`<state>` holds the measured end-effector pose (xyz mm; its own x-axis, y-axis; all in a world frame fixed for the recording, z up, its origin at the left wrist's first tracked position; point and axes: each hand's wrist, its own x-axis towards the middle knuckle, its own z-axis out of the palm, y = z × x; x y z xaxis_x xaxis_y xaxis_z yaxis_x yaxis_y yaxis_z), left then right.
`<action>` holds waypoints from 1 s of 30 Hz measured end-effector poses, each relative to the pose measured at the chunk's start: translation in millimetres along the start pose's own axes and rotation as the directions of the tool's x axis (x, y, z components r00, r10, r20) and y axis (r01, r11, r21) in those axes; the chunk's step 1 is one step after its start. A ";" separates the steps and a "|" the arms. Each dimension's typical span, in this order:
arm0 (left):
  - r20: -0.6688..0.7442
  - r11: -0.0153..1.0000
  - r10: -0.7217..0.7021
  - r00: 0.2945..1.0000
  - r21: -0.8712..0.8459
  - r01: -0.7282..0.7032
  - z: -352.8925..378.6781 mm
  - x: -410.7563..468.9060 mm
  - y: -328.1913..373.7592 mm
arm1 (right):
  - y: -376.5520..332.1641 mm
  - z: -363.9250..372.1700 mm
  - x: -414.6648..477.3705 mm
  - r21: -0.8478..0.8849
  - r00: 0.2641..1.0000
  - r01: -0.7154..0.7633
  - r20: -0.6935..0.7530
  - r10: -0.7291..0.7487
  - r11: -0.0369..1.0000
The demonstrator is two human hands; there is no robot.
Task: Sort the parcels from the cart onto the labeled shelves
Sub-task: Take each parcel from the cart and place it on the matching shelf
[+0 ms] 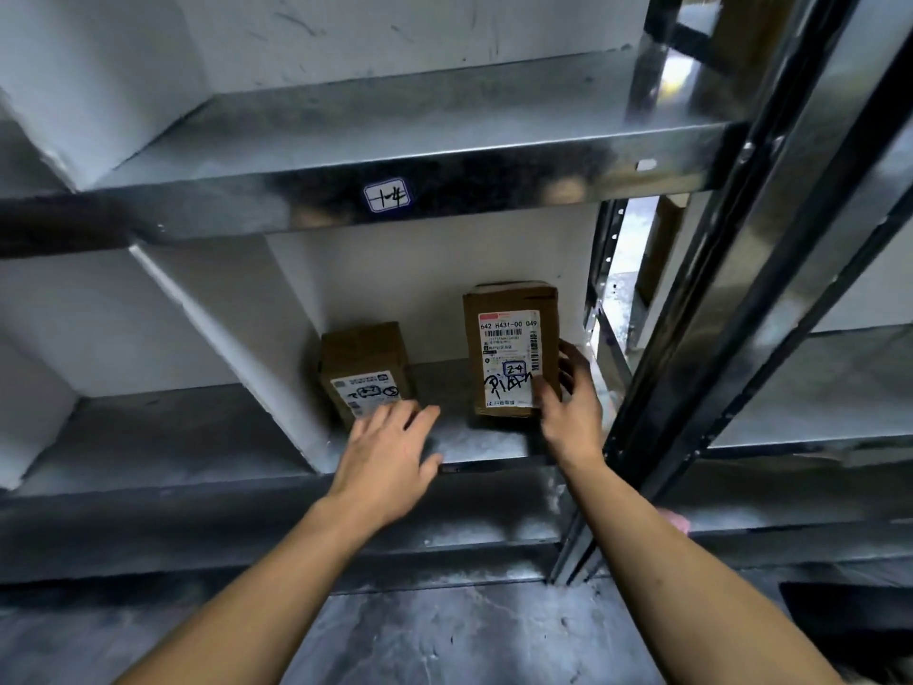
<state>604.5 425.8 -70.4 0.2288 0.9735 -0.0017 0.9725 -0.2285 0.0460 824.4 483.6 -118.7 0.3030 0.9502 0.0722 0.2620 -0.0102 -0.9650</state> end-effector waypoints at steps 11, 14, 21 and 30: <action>-0.023 0.994 -0.056 0.998 -0.095 0.053 8.2 -5.7 5.0 | 26.1 -2.6 2.2 -0.035 0.989 -0.048 0.141 0.053 0.998; -0.023 0.991 -0.056 0.998 -0.123 0.053 10.5 -6.3 4.5 | 29.1 -0.8 0.9 -0.067 0.987 -0.047 0.148 0.056 0.997; -0.021 0.989 -0.033 0.999 -0.142 0.030 13.6 -10.6 4.5 | 22.0 -7.6 -3.0 -0.107 0.982 -0.044 0.180 0.063 0.993; -0.013 0.981 0.079 0.997 -0.176 -0.080 17.1 -12.5 5.8 | 28.9 -35.8 -61.4 -0.555 0.980 0.162 0.186 -0.068 0.816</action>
<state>608.0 412.0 -87.1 0.3046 0.9524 0.0145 0.9279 -0.3002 0.2213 846.1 413.8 -142.0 0.1089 0.9900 0.0899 0.7716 -0.0272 -0.6355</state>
